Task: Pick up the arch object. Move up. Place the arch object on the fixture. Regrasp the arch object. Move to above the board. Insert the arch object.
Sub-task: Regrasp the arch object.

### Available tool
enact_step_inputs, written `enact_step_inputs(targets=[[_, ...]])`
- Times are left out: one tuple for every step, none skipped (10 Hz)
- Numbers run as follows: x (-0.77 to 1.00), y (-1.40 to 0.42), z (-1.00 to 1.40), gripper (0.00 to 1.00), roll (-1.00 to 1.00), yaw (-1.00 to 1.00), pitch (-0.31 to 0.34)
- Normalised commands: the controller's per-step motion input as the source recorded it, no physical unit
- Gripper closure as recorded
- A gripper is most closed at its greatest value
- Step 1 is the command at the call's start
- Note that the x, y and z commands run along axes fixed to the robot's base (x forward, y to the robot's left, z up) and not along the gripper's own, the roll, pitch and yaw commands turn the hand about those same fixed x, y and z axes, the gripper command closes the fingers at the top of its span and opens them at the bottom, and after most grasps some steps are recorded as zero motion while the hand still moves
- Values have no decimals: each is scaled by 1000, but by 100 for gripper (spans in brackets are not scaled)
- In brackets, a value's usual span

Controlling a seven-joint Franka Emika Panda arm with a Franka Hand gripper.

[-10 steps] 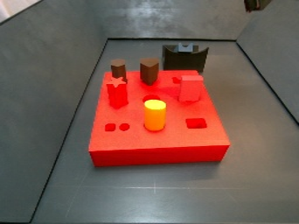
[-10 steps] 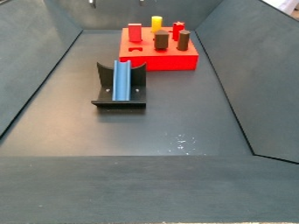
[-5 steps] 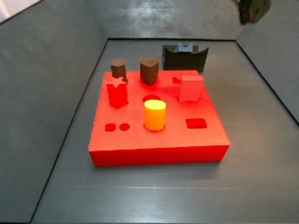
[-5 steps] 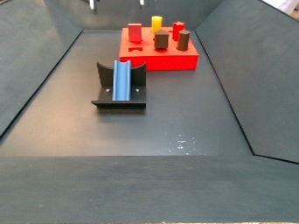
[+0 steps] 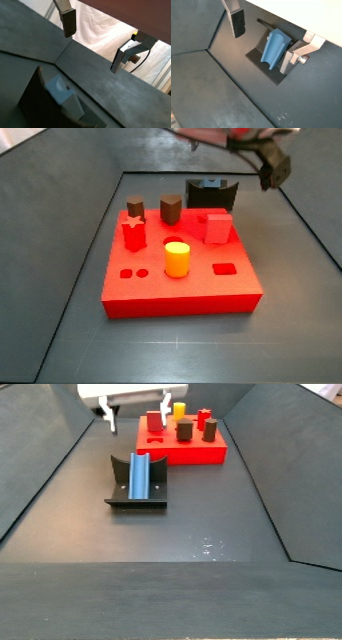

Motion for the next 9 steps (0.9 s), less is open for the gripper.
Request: enact_step_inputs(targets=[[91,48,-1000,0,76,85,-72],[96,45,-1000,0,77,72,-83],[109,38,-1000,0,74,31,-92],[105,29,-898,0,73,11,-93],[89,19,-743,0,77,-9,-85],[77,14,-541,0,75,-25,-69],[76,11,-391,0,73,-32,-58],[73,10,-297,0,69,-36,-47],[0,0,0,100,0,0,0]])
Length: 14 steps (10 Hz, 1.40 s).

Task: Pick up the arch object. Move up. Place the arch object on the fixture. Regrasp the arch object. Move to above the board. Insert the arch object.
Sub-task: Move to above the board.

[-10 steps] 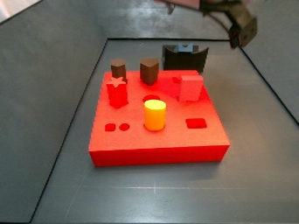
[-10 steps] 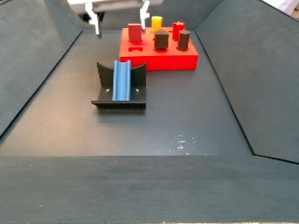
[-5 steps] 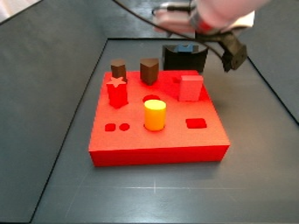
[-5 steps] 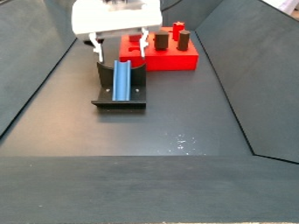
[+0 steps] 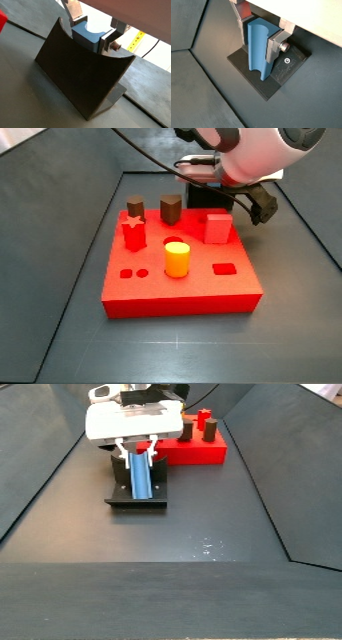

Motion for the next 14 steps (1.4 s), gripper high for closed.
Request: enact_step_inputs(targets=[[87,51,1000,100,279,216,-459],[84,49,1000,100,267,174,-459],[81,46,1000,100,246,93,-458],[74,44,1000,100,199,-68,-441],[65,44,1000,100,148,-186,-397],[56,43,1000,100,117,-253,-339],[49,42,1000,100,85,-296,-268],[44,42,1000,100,56,-326,-197],[40,43,1000,100,37,-342,-149],[31,47,1000,100,0,-348,-39],[27,48,1000,100,-8,-335,-1],[18,51,1000,100,-12,-282,63],[11,53,1000,100,-8,-238,105],[1,51,1000,100,-3,-170,158]])
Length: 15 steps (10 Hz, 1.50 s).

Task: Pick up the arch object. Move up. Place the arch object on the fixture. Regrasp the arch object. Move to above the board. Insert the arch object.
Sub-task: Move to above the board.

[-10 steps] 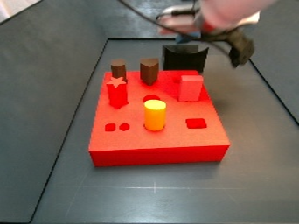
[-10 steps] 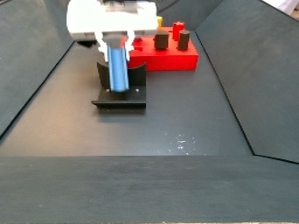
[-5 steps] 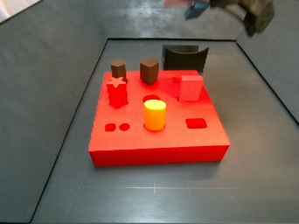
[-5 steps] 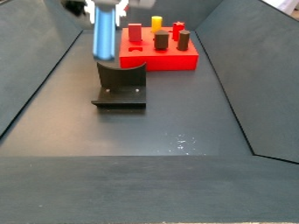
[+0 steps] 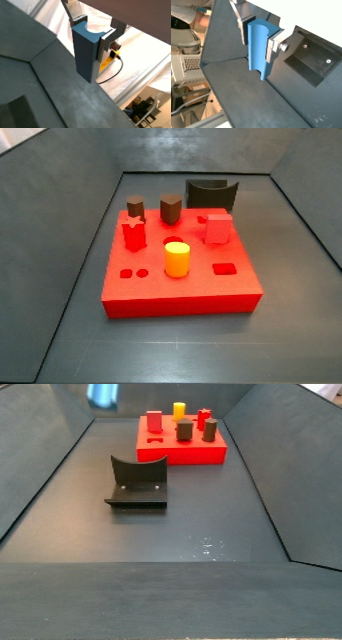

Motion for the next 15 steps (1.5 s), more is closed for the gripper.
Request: enact_step_inputs(targets=[[-3,48,1000,100,-1,-137,182],[-4,36,1000,100,-2,-46,235],[-4,27,931,100,-4,-12,250],[7,10,740,100,-11,43,259],[24,-8,496,100,-20,109,267],[39,-22,265,100,-25,165,259],[39,-23,146,100,-28,187,247],[49,-19,36,100,-4,228,198],[57,-24,36,100,-6,237,185],[75,-31,37,100,-17,242,161],[84,-34,30,100,-15,238,140],[82,-36,27,100,-10,231,123],[81,-37,24,100,-10,224,106],[81,-36,18,100,-7,217,93],[79,-35,14,100,-2,211,86]])
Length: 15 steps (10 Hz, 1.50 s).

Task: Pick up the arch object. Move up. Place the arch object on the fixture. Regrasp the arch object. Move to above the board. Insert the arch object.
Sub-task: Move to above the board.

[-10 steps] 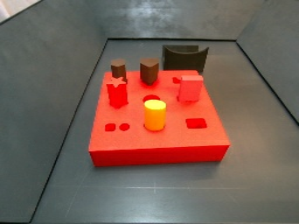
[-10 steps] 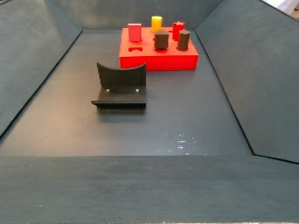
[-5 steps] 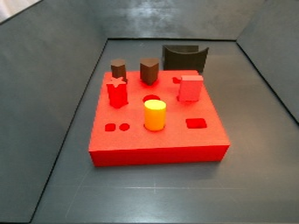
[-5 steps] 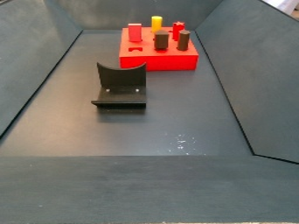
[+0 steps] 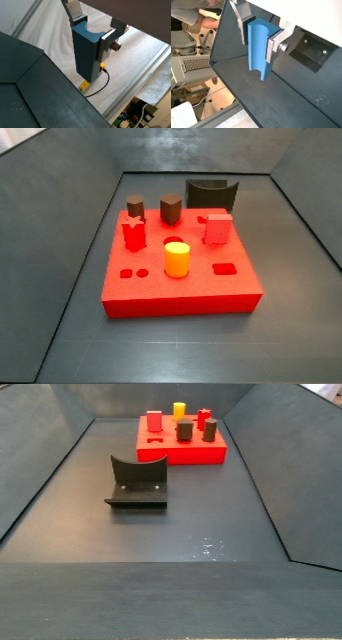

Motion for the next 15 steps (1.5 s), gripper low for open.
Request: enact_step_inputs(targets=[[81,-34,13,100,2,205,81],[-522,-1000,-64,100,-1000,-98,68],[-524,-1000,-60,100,-1000,-101,65],[-550,-1000,-48,100,-1000,-104,52],[-559,-1000,-60,100,-1000,-101,50],[-573,-1000,-52,100,-1000,-101,50],[-580,-1000,-52,100,-1000,-96,52],[-590,-1000,-59,100,-1000,-93,56],[-598,-1000,-48,100,-1000,-89,58],[-631,-1000,-52,100,-1000,-82,57],[-587,-879,-49,100,-1000,-76,53],[-412,-575,-26,100,-1000,-69,48],[-220,-258,-21,100,-1000,-58,47],[-136,-136,-12,100,-809,-39,30],[-107,-92,-7,100,-646,-31,15]])
